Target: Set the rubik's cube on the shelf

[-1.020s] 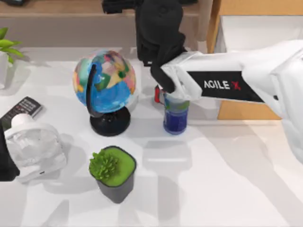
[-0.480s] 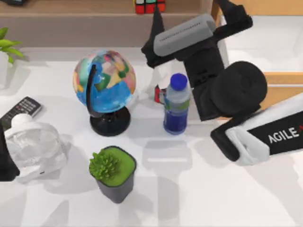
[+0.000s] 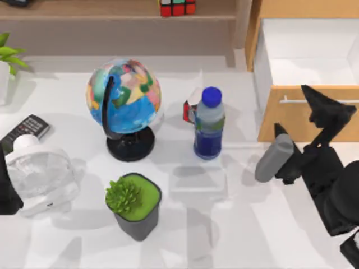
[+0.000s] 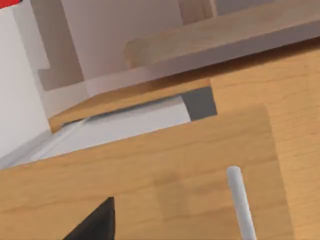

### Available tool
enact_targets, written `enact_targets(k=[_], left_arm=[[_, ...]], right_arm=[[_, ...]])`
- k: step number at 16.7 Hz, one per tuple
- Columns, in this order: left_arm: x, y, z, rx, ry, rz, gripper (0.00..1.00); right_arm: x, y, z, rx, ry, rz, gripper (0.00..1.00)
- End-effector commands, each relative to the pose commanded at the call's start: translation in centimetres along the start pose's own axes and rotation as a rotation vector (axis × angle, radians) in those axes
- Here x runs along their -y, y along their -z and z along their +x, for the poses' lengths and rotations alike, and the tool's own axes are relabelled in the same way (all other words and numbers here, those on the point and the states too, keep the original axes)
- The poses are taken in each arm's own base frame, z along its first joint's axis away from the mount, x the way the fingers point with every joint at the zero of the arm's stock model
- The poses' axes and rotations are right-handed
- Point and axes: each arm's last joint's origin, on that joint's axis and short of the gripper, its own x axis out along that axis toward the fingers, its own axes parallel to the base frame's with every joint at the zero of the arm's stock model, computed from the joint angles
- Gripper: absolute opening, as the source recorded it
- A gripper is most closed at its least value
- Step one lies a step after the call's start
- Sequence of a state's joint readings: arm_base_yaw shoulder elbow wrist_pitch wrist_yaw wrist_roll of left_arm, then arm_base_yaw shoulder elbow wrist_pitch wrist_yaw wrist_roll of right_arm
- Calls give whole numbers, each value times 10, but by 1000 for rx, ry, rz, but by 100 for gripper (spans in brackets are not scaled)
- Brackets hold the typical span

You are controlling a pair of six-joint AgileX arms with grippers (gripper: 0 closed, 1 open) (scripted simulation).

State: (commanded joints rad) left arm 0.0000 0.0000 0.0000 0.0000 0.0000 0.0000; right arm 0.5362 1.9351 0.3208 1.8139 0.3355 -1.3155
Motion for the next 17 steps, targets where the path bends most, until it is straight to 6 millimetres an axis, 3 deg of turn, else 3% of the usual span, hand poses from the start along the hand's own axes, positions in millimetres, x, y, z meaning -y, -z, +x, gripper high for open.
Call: enact_targets(k=[3,6,12,17], left_arm=[[0,0,0,0,0,0,100],[0,0,0,0,0,0,100],[0,0,0,0,0,0,100],[0,0,0,0,0,0,100]], right_arm=[[-6,38,-17,-153,-103,-215,100],[-8,58,-21,-249,-154,-318,100],[-12,59,-20,-255,-176,-327,100],[-10,62,-7,-256,-157,-324,100]])
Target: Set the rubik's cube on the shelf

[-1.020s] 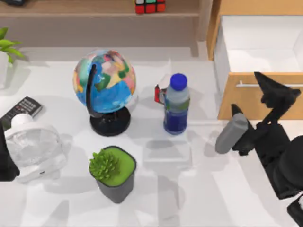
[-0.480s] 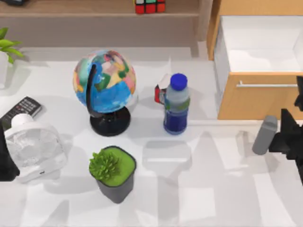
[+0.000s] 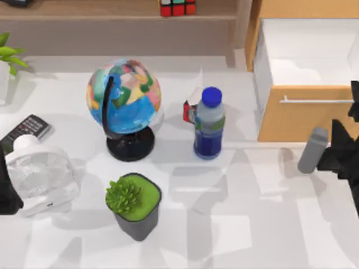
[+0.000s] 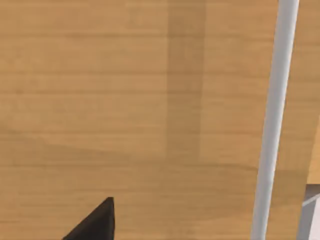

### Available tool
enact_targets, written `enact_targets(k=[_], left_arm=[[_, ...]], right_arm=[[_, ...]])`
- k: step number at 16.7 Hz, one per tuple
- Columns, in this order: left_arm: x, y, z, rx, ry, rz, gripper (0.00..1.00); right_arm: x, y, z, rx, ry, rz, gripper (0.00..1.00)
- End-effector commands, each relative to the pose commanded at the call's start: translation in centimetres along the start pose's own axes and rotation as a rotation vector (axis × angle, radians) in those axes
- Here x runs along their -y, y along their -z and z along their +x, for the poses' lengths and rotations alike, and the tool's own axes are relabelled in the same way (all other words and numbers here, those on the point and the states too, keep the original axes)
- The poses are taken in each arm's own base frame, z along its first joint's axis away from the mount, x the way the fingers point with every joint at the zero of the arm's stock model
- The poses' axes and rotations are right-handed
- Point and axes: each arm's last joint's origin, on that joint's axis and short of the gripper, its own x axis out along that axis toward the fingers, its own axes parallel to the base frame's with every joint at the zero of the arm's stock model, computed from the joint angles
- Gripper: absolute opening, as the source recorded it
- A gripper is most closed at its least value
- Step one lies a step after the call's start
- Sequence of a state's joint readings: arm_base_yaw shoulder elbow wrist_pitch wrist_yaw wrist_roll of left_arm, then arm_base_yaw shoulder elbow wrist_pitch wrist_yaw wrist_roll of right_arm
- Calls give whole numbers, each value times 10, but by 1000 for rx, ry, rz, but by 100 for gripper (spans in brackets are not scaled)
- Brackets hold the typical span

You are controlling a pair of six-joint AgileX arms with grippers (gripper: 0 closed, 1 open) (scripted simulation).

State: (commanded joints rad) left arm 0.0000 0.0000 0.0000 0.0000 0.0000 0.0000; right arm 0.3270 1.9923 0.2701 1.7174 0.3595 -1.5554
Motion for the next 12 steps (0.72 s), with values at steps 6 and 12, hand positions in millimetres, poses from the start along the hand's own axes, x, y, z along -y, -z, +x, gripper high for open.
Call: enact_targets(k=[6,12], left_arm=[[0,0,0,0,0,0,100],[0,0,0,0,0,0,100]], right_arm=[[1,1,11,0,0,0,100],[1,1,11,0,0,0,70]])
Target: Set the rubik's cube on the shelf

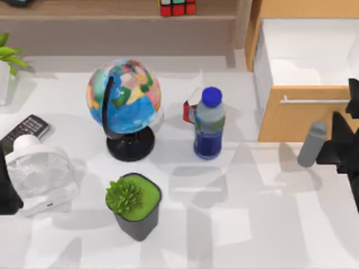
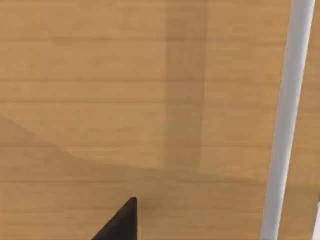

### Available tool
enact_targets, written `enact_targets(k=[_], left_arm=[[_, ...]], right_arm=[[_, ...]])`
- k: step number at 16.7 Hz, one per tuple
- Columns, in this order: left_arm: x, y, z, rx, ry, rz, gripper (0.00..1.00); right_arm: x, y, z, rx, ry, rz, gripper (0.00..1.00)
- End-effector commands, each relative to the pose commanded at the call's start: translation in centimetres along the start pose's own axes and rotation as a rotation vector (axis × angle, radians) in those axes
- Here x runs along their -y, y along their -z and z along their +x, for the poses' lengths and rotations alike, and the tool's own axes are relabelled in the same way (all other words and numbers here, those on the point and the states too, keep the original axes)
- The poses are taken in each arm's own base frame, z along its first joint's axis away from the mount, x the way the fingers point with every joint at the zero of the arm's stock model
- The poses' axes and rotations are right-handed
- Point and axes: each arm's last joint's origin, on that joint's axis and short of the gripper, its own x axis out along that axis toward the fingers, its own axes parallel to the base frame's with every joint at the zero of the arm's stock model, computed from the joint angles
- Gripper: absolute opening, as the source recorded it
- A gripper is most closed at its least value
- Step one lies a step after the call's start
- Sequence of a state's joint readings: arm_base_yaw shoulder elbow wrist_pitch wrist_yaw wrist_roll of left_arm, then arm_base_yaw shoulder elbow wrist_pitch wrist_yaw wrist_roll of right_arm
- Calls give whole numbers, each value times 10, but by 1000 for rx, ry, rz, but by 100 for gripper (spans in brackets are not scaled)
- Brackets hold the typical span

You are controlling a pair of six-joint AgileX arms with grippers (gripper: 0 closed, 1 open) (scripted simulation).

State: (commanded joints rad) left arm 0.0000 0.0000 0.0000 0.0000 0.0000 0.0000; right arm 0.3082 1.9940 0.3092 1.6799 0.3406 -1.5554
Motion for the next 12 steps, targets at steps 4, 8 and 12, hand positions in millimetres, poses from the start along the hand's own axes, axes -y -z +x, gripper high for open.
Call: enact_targets(k=[4,8,12], left_arm=[[0,0,0,0,0,0,100],[0,0,0,0,0,0,100],[0,0,0,0,0,0,100]], right_arm=[[0,0,0,0,0,0,40],[0,0,0,0,0,0,10],[0,0,0,0,0,0,0]])
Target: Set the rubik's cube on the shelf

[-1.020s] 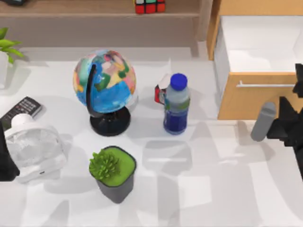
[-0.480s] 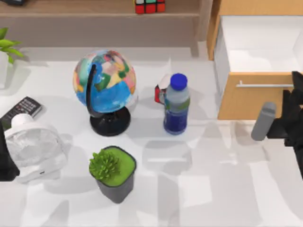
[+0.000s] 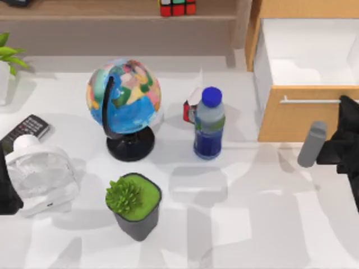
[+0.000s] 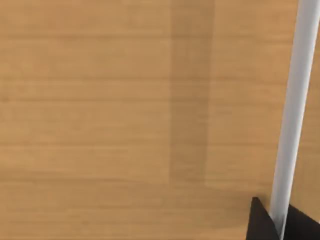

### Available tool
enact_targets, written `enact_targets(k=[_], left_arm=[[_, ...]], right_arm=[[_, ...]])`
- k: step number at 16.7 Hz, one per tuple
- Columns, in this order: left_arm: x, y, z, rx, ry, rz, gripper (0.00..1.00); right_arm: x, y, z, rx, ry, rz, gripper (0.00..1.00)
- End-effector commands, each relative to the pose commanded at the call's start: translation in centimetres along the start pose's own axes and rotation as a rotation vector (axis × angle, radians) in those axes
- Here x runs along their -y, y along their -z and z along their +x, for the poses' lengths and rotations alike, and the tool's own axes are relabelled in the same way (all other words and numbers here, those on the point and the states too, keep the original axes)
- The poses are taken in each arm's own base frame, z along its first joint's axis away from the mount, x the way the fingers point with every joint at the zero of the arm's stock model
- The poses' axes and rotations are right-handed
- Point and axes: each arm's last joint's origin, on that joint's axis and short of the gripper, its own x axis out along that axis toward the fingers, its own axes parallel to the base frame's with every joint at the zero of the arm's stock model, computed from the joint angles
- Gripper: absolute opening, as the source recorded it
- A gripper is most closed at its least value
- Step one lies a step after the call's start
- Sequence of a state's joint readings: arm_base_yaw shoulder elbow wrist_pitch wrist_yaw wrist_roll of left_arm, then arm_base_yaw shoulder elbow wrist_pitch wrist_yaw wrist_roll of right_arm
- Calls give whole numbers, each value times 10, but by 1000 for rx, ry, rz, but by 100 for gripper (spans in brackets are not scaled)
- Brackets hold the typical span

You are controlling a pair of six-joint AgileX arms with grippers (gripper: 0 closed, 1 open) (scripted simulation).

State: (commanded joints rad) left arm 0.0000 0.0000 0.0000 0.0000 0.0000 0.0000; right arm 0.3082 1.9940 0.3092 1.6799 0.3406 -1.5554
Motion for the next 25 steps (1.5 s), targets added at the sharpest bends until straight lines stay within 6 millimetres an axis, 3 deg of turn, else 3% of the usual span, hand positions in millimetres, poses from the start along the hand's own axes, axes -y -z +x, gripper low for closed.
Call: enact_targets(k=[7,22,25], left_arm=[[0,0,0,0,0,0,100],[0,0,0,0,0,0,100],[0,0,0,0,0,0,100]], right_arm=[[-1,0,0,0,-7,1,0],[-1,0,60,-1,-3,2,0],[-1,0,63,1,-6,1,0]])
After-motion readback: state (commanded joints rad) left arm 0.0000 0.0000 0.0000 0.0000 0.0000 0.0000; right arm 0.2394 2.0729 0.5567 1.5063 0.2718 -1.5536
